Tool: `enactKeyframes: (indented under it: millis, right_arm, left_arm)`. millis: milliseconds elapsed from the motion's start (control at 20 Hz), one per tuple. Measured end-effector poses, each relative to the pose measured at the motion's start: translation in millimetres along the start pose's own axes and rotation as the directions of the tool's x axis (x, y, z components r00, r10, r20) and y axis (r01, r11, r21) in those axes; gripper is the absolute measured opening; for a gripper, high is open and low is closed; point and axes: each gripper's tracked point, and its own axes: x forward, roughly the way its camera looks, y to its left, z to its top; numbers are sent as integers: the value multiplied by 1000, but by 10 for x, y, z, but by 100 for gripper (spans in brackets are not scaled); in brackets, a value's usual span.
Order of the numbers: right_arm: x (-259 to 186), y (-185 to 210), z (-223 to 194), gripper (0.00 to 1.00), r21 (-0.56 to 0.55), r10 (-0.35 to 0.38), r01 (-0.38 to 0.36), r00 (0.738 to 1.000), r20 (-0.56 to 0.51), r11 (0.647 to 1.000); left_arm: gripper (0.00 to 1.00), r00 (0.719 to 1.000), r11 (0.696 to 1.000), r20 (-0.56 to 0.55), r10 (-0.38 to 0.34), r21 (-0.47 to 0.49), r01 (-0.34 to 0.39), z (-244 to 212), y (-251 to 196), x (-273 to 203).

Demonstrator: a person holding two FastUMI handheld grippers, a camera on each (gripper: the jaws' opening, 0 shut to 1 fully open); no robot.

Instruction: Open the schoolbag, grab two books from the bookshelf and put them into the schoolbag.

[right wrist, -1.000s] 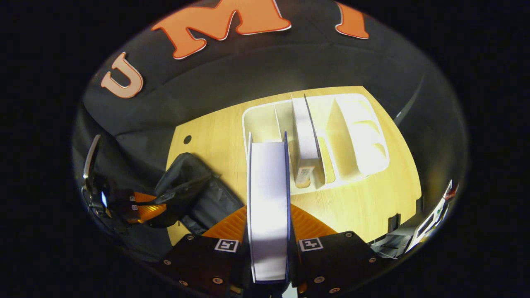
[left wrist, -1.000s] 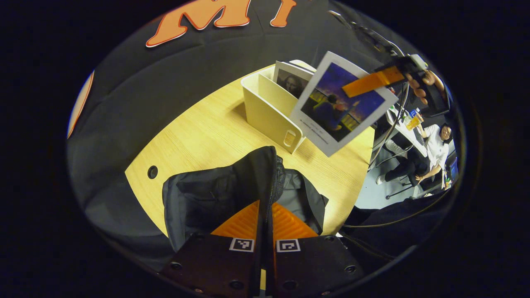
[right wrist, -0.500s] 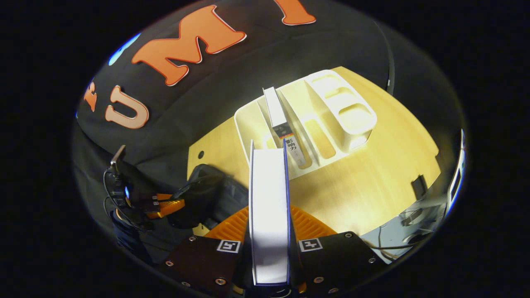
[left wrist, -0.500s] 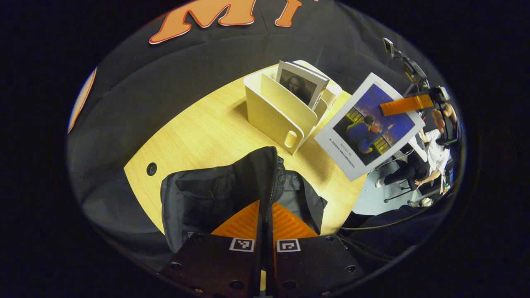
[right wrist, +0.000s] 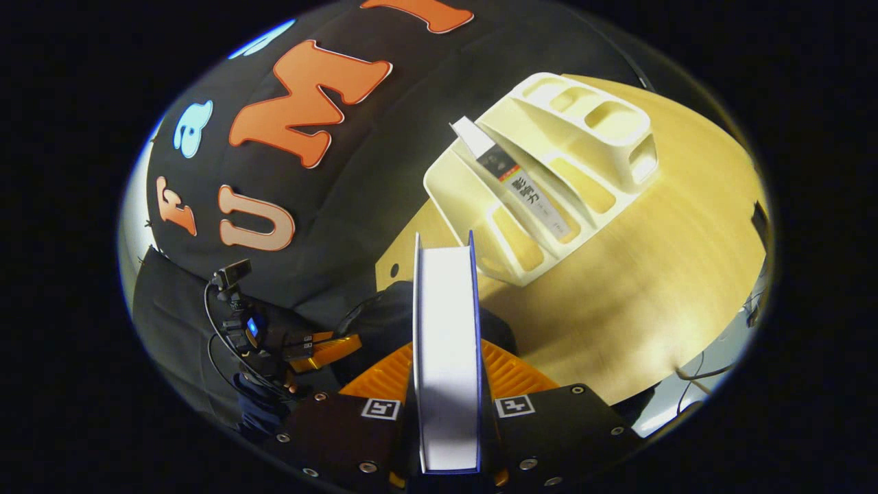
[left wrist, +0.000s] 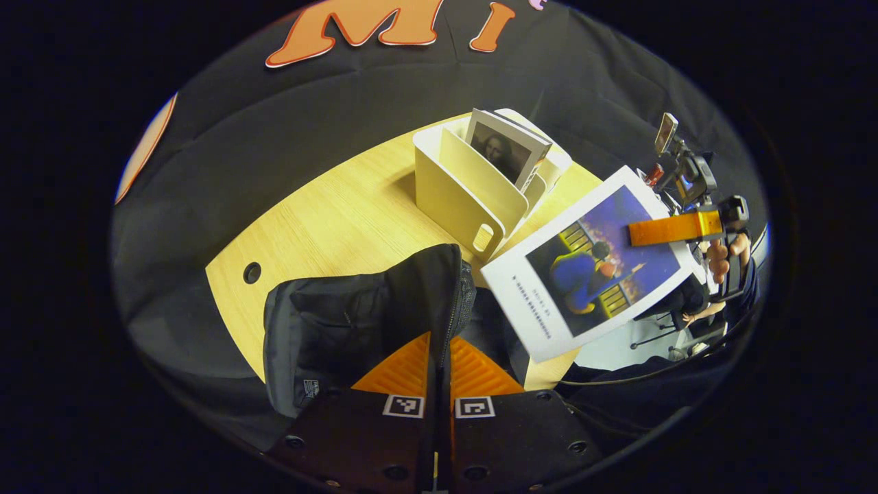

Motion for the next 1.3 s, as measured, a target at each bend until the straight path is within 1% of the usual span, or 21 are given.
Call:
enactKeyframes:
  millis: [250,500,650,800,1000,1150,1250,1300]
  right_arm:
    - [568,43,-354,36,85,60,-57,998,-27,995]
    - [1081,135,-477,36,168,125,-125,992,12,978]
    - [1323,216,-534,35,192,156,-158,987,30,969]
    - [1531,278,-599,35,195,167,-174,985,52,965]
    - [1712,294,-612,35,229,178,-202,976,121,952]
    - [1853,319,-708,35,214,176,-202,975,134,956]
    - [1952,321,-812,35,196,176,-197,977,120,961]
    - [2004,298,-854,36,197,164,-184,980,113,963]
  left_arm:
    - [3,1000,1000,2,17,18,-17,55,-41,-56]
    - [2,1000,1000,20,20,3,-20,43,-67,-82]
    - [2,999,1000,34,13,-15,-12,55,-96,-81]
    - [2,998,1000,60,1,-29,1,92,-137,-70]
    - [2,997,999,79,-14,-39,17,115,-181,-58]
    - [2,996,999,86,-28,-44,32,124,-226,-58]
    - [2,995,998,89,-33,-44,37,135,-230,-54]
    - [2,995,998,89,-38,-44,42,125,-250,-39]
